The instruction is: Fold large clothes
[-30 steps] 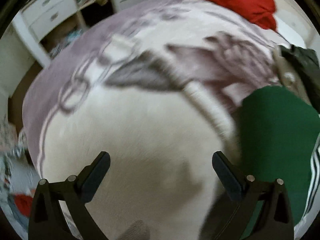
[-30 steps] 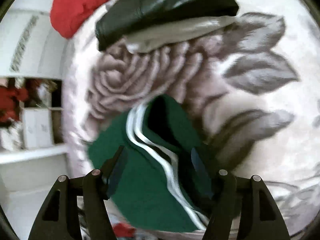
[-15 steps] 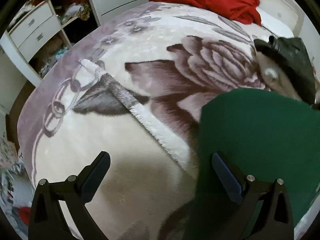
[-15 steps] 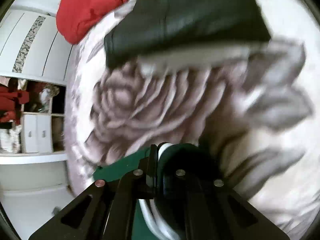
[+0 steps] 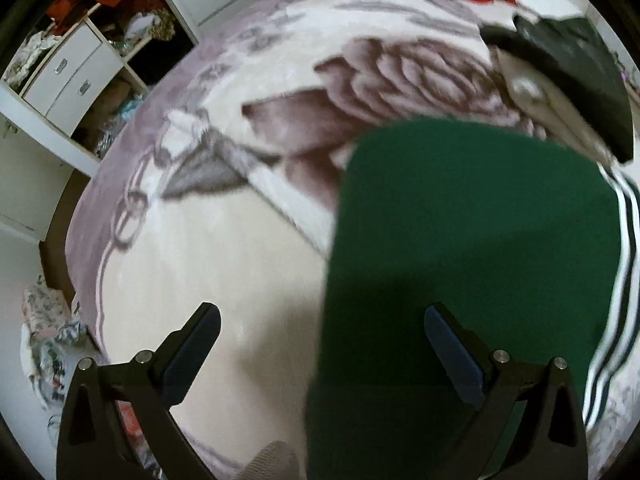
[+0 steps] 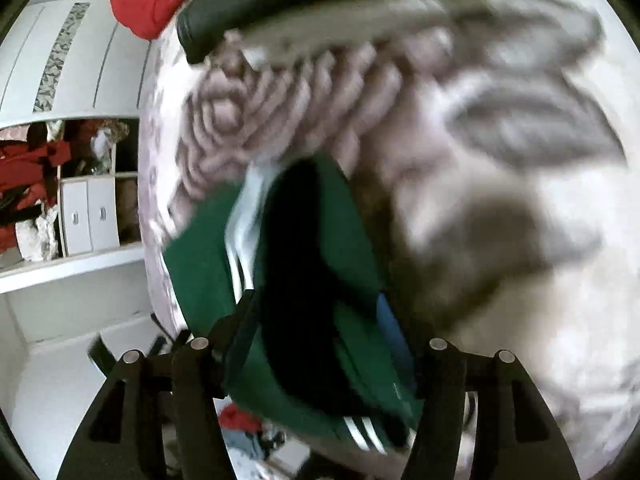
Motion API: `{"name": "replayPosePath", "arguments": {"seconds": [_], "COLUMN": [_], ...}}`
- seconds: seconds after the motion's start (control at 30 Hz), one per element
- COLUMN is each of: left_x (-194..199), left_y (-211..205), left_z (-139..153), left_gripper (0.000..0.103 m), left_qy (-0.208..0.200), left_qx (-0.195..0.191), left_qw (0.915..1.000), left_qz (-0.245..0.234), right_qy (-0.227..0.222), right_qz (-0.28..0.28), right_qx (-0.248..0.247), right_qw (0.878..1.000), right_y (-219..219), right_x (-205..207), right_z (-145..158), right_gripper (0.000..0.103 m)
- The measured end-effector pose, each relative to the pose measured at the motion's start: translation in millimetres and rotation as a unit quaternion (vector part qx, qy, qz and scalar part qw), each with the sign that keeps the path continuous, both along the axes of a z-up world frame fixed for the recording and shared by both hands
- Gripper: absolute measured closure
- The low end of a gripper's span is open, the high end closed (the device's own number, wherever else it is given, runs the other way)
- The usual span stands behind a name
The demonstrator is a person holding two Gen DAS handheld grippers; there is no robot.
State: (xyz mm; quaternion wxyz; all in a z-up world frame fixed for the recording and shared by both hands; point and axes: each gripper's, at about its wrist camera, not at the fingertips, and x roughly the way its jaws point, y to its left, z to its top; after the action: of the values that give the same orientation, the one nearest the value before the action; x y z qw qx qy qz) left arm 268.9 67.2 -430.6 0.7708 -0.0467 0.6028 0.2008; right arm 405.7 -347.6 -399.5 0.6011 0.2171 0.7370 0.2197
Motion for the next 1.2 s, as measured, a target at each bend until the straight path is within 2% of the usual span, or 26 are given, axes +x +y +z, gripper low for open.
{"name": "replayPosePath", "arguments": {"seconds": [0.1, 0.2, 0.37, 0.5, 0.57, 0.63, 0.7, 0.77, 0.9, 1.0, 1.07, 1.13, 1.2], "left_x": [-10, -14, -14, -14, -13, -14, -14, -14, -15, -12, -8, -4, -1], "left_y": [-21, -38, -53, -59, -61, -63, -63, -62, -55, -51, -49, -51, -56], "left_z": [-5, -12, -22, -27, -29, -29, -27, -22, -5, -9, -22, -40, -49], "left_gripper": [0.0, 0.0, 0.0, 0.0, 0.0, 0.0, 0.0, 0.0, 0.0, 0.0, 0.0, 0.0, 0.0], "left_qy": [0.022, 0.037, 0.052, 0.055, 0.054, 0.054, 0.051, 0.046, 0.015, 0.002, -0.008, 0.01, 0.015], "left_qx": [-0.011, -0.014, -0.018, -0.023, -0.022, -0.02, -0.02, -0.023, -0.024, -0.019, -0.021, -0.03, -0.027], "left_qw": [0.9997, 0.9991, 0.9979, 0.9973, 0.9973, 0.9973, 0.9974, 0.9976, 0.9989, 0.9989, 0.9985, 0.9977, 0.997], "left_qz": [-0.005, -0.017, -0.035, -0.042, -0.044, -0.046, -0.047, -0.046, -0.038, -0.042, -0.049, -0.061, -0.071], "right_qy": [0.018, 0.05, 0.062, 0.062, 0.054, 0.042, 0.04, 0.033, 0.005, -0.011, -0.001, 0.023, 0.065], "right_qz": [0.013, -0.014, -0.026, -0.044, -0.064, -0.068, -0.087, -0.098, -0.128, -0.133, -0.139, -0.117, -0.115], "right_qx": [-0.02, 0.008, 0.014, 0.019, 0.014, 0.019, 0.023, 0.027, 0.049, 0.032, 0.002, -0.036, -0.04], "right_qw": [1.0, 0.999, 0.998, 0.997, 0.996, 0.997, 0.995, 0.994, 0.991, 0.99, 0.99, 0.992, 0.99], "right_y": [-12, -20, -11, -1, -1, -1, -7, -12, -33, -53, -65, -65, -64], "right_x": [-49, -80, -98, -101, -107, -111, -118, -123, -127, -127, -126, -125, -124], "right_z": [-15, -38, -65, -82, -84, -76, -64, -46, 10, 23, 8, -34, -73], "right_gripper": [0.04, 0.04, 0.04, 0.036, 0.041, 0.071, 0.081, 0.083, 0.086, 0.086, 0.087, 0.086, 0.081]}}
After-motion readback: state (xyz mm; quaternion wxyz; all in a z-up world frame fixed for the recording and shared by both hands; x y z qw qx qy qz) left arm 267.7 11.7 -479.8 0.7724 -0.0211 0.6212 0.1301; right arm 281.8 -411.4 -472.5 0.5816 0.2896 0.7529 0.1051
